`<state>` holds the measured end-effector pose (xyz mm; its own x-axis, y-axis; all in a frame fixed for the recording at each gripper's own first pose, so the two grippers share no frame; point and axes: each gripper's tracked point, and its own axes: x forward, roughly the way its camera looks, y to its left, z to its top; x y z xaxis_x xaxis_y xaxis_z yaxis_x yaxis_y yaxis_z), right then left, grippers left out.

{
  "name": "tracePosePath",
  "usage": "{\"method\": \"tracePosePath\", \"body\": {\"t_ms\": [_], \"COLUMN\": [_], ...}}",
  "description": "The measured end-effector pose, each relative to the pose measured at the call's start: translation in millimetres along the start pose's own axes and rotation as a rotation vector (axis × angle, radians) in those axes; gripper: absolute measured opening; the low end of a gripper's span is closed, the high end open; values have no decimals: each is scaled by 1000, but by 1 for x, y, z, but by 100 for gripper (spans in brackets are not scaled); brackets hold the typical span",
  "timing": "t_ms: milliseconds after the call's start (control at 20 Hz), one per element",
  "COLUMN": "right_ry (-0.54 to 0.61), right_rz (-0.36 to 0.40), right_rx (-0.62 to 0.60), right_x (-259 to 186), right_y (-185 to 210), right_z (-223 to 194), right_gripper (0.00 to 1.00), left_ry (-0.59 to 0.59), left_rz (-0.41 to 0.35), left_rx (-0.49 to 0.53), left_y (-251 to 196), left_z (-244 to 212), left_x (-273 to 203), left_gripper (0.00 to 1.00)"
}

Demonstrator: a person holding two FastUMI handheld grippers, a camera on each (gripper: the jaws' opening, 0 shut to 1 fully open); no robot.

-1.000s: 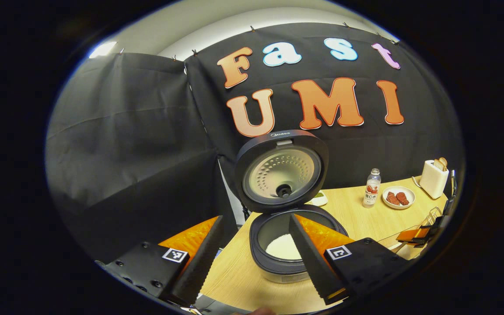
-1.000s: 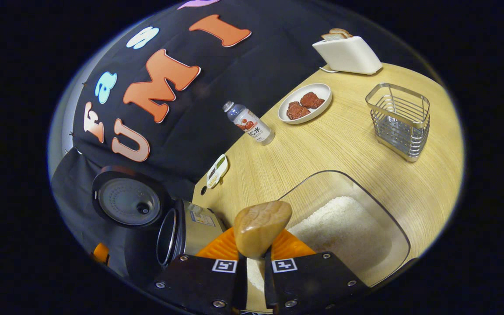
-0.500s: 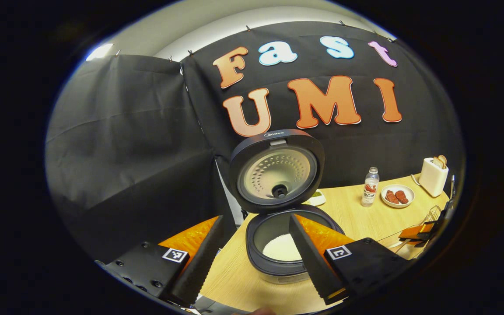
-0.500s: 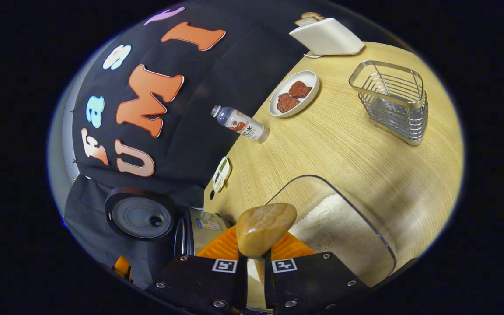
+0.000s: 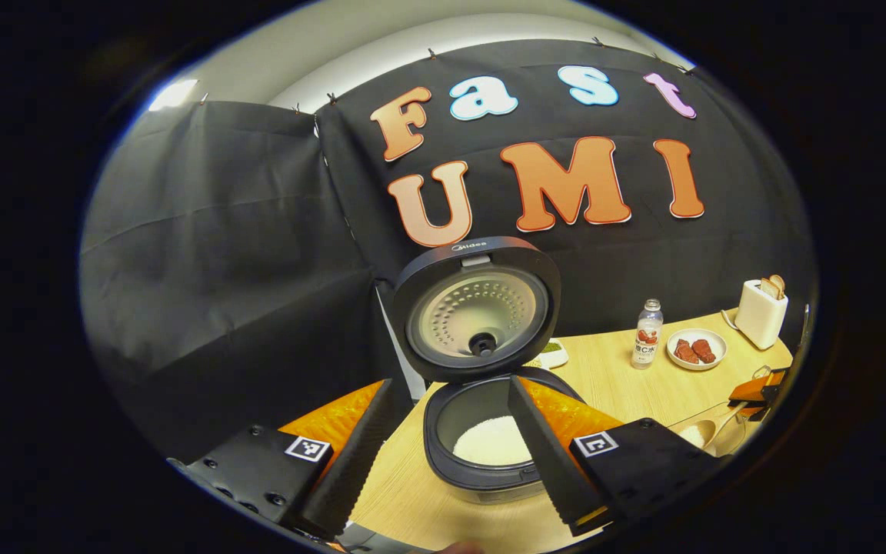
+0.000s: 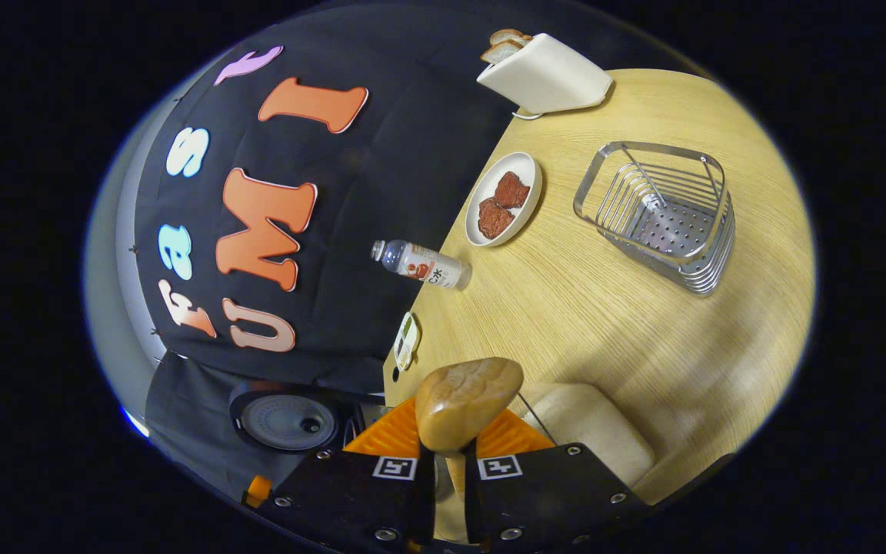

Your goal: Close the left gripper, press the button to open the rice cooker; take a wooden spoon from the chopstick holder with the right hand, scoop a spoonful of rice and pour it into the rice cooker, then put the wooden spoon back into the chopstick holder.

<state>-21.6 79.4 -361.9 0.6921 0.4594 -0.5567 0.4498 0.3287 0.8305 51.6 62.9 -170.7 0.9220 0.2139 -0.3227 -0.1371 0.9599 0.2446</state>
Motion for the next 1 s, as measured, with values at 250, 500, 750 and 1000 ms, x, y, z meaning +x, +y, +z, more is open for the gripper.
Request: {"method": "tracePosePath", "body": {"t_ms": [250, 500, 750, 1000], "right_ry": [9, 28, 56, 111], "right_rz": [50, 116, 222, 313], "right_rx": [117, 200, 310, 325], "right_x": [-12, -21, -31, -24], "right_y": [7, 29, 70, 128], "right_z": [13, 22, 29, 20], "right_gripper": [15, 15, 14, 14], "left_ry": [-16, -28, -47, -81], "left_rz": [3, 22, 58, 91], "left_rx": [-11, -31, -46, -67], "left_y": [-9, -11, -2, 16], "left_z": [6, 9, 12, 14], "left_x": [-5, -10, -20, -31], "left_gripper": [92, 99, 99, 97]}}
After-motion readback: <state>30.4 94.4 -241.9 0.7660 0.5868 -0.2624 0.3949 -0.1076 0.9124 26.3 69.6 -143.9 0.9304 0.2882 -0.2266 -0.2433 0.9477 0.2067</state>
